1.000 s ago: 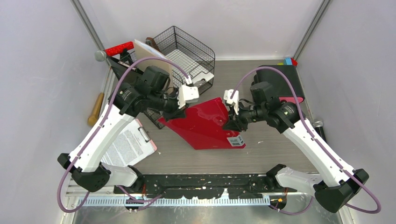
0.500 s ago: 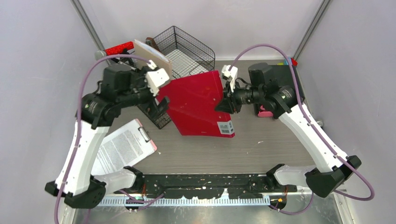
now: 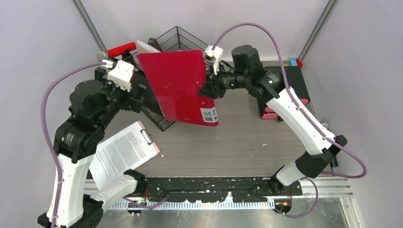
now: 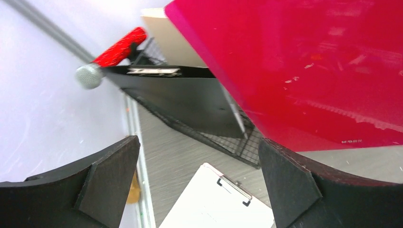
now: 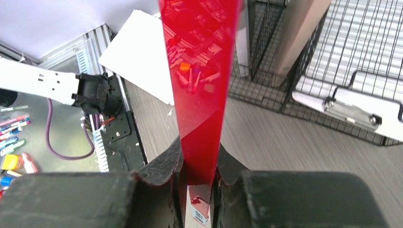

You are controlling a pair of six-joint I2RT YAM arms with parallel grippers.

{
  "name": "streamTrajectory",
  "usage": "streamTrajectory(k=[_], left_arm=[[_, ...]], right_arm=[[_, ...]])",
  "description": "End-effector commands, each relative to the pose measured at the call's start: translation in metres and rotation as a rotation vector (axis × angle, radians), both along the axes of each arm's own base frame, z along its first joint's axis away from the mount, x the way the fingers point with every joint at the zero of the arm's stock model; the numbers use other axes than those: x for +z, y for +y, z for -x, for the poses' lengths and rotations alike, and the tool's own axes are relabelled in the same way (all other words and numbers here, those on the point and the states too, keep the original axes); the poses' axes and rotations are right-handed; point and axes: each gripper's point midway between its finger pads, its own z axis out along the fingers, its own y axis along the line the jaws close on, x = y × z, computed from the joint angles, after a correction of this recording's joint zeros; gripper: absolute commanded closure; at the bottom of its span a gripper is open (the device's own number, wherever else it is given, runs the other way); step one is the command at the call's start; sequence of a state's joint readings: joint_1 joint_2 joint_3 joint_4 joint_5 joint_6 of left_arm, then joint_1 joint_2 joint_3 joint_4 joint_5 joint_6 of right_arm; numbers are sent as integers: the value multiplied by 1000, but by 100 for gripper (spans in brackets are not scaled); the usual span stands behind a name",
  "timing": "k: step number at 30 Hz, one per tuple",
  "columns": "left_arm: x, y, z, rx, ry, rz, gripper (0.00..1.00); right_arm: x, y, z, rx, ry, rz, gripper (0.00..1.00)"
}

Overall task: Organize the desk
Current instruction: Pick up the folder from the center of the board, then place the folder in the storage box.

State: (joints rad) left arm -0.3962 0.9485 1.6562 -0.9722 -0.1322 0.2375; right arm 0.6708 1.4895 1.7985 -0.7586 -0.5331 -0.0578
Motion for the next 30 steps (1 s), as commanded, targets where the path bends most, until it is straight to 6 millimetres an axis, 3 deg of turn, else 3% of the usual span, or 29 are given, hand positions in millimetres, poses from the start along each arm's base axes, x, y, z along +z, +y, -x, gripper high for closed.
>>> streamTrajectory(k=[1,7,15,19,30], left_arm=[[37,45,3,243,-159,75,0],[35,59,3,302,-180,26,0],[30,49,6,239,-167,25,0],[19,46,1,222,-142,5,0],[0,29,-3,130,-95,-10,0]], right_arm=[[44,26,-10,-26,-83,-82,100],[53,60,-19,0,-92,-98,100],[40,99,-38,17,-68,-96,99],[30,111,-44,19,-86,-73,100],[5,126,-82,-33,-233,7,100]])
